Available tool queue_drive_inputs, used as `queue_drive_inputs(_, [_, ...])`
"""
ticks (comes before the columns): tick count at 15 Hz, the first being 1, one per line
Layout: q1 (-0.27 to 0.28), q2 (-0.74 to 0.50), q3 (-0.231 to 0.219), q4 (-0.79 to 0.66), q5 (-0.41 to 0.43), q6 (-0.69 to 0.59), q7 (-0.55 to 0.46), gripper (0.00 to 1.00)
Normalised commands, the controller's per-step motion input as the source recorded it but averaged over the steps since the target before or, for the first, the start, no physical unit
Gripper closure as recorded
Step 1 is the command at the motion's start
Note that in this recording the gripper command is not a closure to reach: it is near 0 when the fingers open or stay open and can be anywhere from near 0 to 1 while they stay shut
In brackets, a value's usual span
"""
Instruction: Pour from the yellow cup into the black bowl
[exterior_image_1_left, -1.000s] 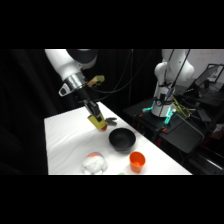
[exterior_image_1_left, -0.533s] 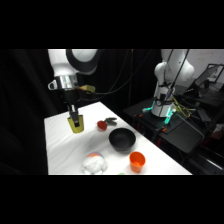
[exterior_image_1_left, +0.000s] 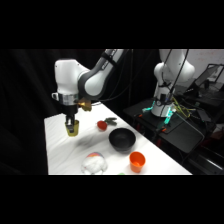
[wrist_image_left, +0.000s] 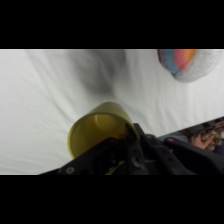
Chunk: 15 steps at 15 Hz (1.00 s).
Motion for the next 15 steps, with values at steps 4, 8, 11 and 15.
queue_drive_inputs(4, [0.075,-0.04,-0.066,-0.11,-0.144,-0.04,0.2,0.1])
queue_drive_inputs(8, [0.009,0.0,0.015,0.03,-0.047,-0.18,0.07,0.1])
queue_drive_inputs(11, [-0.03,0.08,0.072,0.13,0.01,-0.19,0.0,0.1])
queue_drive_inputs(15, [-0.055,0.13,0.096,0.2,0.055,-0.07,-0.07,0.1])
